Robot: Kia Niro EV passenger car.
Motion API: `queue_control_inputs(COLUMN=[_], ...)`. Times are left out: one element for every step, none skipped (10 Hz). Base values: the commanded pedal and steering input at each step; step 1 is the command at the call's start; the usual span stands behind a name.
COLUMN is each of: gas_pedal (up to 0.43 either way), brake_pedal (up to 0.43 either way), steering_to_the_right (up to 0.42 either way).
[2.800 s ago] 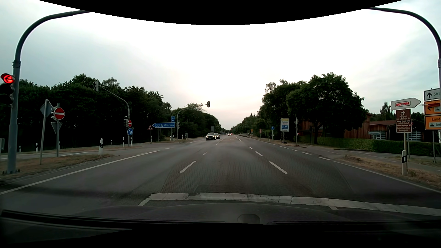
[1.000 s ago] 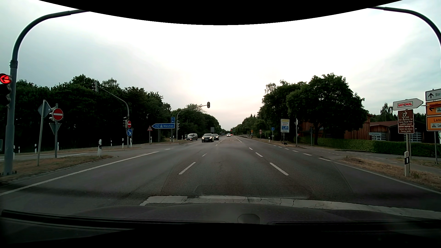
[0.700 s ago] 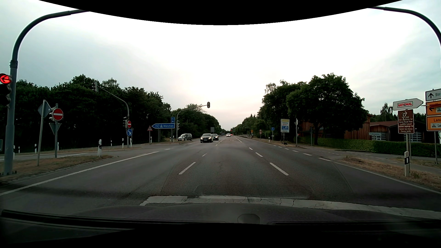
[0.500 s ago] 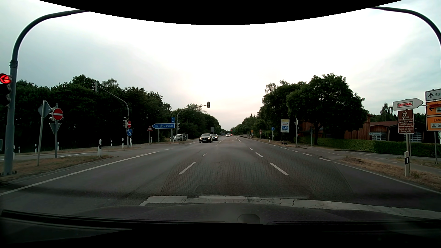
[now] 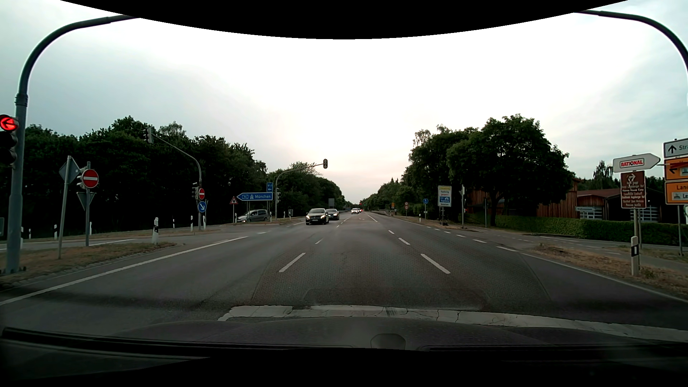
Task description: Follow the waypoints while adhering to traffic rules and regulations
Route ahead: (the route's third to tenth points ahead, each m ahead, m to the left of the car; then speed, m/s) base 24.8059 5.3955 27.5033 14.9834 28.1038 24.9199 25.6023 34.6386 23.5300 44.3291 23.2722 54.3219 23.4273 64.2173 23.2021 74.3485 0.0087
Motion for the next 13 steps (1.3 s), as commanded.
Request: queue_control_inputs(gas_pedal=[0.000,0.000,0.000,0.000,0.000,0.000,0.000,0.000,0.000,0.000,0.000,0.000,0.000], brake_pedal=[0.232,0.232,0.232,0.232,0.232,0.232,0.232,0.232,0.232,0.232,0.232,0.232,0.232], steering_to_the_right=[-0.001,-0.001,-0.001,-0.001,-0.001,-0.001,-0.001,-0.001,-0.001,-0.001,-0.001,-0.001,-0.001])
